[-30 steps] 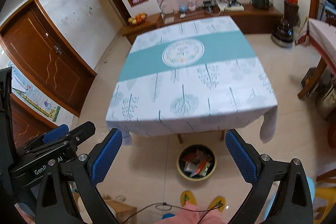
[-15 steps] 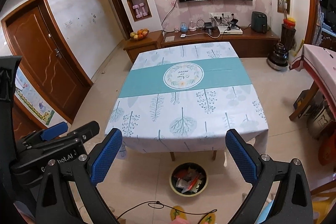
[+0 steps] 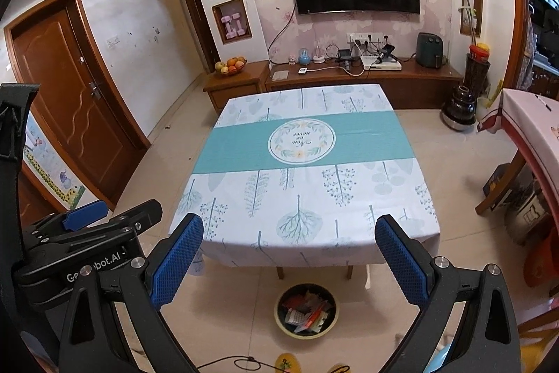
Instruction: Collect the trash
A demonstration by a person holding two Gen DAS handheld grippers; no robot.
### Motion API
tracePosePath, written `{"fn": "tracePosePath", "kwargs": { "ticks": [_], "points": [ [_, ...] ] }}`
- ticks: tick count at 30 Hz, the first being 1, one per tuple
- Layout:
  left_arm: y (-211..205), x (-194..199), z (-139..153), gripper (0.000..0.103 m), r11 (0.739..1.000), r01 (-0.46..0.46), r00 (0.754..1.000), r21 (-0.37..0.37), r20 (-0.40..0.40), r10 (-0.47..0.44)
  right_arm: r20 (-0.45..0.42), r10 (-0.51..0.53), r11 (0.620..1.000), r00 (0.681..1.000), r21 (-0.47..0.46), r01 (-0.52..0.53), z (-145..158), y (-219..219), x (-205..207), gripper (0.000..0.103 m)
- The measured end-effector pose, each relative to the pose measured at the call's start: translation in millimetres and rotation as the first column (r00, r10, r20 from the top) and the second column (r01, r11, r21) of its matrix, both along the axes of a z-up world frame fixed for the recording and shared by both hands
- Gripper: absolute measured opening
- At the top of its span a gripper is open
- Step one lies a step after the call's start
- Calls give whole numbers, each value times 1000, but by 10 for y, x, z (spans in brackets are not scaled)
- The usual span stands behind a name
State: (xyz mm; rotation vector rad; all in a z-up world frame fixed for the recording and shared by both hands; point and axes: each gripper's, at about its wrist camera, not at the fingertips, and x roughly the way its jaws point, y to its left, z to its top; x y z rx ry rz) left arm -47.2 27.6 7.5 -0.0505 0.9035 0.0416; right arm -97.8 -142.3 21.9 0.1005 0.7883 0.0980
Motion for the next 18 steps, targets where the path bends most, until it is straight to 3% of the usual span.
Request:
{"fn": "tracePosePath", "kwargs": {
  "ticks": [18],
  "points": [
    [-38,34,29,80,1000,-10,1000,21,10,9,15,3,1000,1000,-4,-3,17,-8,23,100]
  ]
}}
